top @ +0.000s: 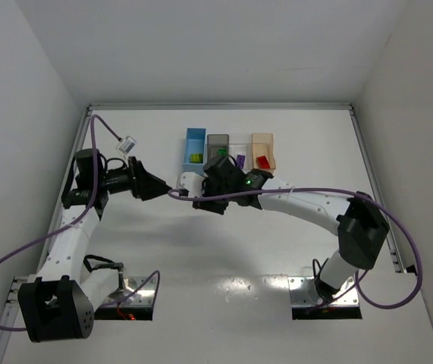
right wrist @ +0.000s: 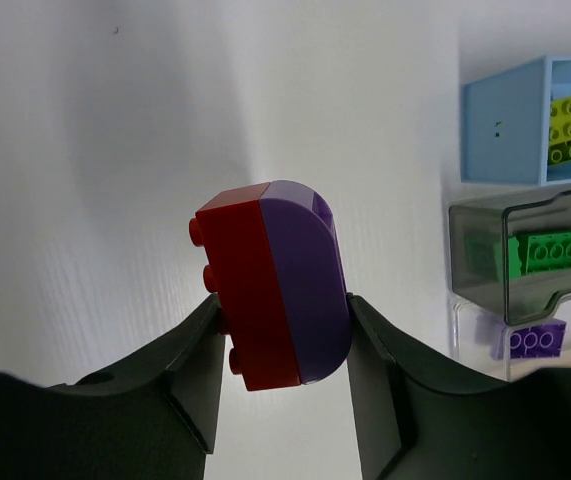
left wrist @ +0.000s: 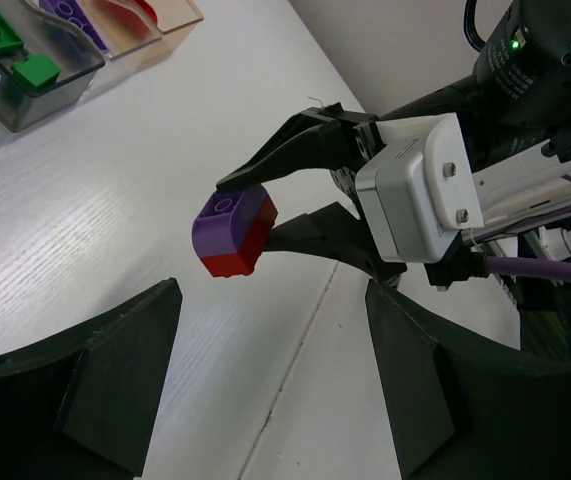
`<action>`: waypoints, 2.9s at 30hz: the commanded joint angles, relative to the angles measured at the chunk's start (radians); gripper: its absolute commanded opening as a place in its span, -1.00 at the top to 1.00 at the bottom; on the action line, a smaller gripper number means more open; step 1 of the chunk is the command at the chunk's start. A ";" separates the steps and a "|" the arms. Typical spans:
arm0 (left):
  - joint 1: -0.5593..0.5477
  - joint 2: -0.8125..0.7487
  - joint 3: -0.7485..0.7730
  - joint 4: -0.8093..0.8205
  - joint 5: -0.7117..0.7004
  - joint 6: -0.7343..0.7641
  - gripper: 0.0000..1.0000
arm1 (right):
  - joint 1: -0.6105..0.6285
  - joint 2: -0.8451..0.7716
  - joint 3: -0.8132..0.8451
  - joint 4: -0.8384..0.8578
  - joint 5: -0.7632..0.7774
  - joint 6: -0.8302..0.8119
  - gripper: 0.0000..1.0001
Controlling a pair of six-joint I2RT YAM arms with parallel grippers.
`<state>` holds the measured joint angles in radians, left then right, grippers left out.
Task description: Sort the legos into containers by color
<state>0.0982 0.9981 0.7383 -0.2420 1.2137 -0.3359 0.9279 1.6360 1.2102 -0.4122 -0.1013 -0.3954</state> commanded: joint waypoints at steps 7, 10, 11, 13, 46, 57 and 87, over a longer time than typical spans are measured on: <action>0.011 0.020 -0.017 0.061 0.009 -0.045 -0.49 | 0.009 -0.048 0.049 0.001 0.046 -0.072 1.00; 0.011 0.031 -0.017 0.061 0.009 -0.045 -0.48 | 0.018 -0.048 0.071 0.010 0.058 -0.072 1.00; 0.011 0.042 -0.017 0.061 0.009 -0.045 -0.48 | 0.019 -0.048 0.081 0.010 0.058 -0.082 1.00; 0.011 0.042 -0.017 0.061 0.009 -0.045 -0.48 | 0.019 -0.057 0.081 0.010 0.046 -0.082 1.00; -0.008 0.094 -0.027 0.142 0.078 -0.114 -0.45 | 0.101 0.033 0.226 0.067 -0.080 -0.092 1.00; -0.038 0.094 -0.027 0.161 0.126 -0.104 -0.27 | 0.111 0.051 0.235 0.076 -0.040 -0.111 1.00; -0.038 -0.027 -0.106 0.277 0.073 -0.173 0.82 | 0.138 0.070 0.281 0.078 -0.011 -0.046 -0.54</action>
<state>0.0658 1.0538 0.6571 -0.0578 1.2823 -0.4847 1.0500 1.7054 1.4406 -0.3843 -0.0940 -0.4831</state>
